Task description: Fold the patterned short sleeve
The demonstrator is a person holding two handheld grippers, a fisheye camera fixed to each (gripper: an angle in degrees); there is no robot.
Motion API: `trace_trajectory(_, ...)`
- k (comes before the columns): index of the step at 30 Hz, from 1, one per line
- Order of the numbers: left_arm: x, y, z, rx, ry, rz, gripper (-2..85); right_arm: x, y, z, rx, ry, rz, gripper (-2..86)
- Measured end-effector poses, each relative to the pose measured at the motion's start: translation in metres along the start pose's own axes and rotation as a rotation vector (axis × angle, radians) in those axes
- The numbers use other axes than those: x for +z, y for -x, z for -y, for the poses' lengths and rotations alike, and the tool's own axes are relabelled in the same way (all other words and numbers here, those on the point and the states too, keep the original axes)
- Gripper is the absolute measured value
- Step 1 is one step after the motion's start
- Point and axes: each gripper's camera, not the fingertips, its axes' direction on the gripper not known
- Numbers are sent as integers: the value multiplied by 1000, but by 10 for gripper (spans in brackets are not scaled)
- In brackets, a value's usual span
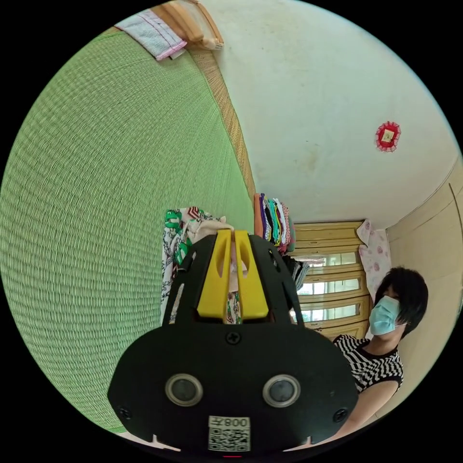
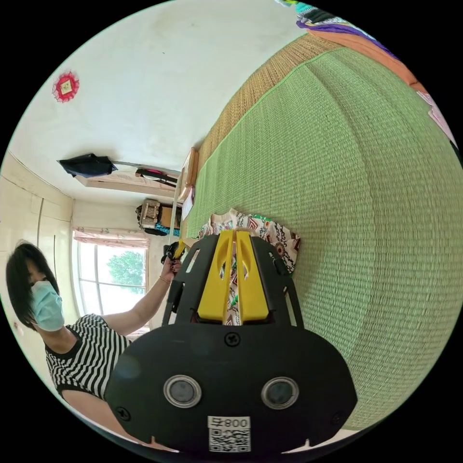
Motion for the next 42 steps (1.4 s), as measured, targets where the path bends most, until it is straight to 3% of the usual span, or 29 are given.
trace_trajectory(11,28,5,40,-119,-96,-89,50,-30,-12,33,137,-19,81,30)
trace_trajectory(18,29,-16,31,-70,-171,-134,65,-57,39,29,71,-15,-22,41)
trace_trajectory(25,74,-82,18,91,27,192,73,-36,143,31,-137,62,-460,62)
trace_trajectory(32,150,-147,37,297,213,541,68,3,200,50,-268,148,-707,67)
trace_trajectory(36,182,-158,43,321,260,638,39,18,211,54,-289,162,-824,38)
trace_trajectory(42,191,-169,48,297,238,618,18,0,220,53,-298,160,-832,10)
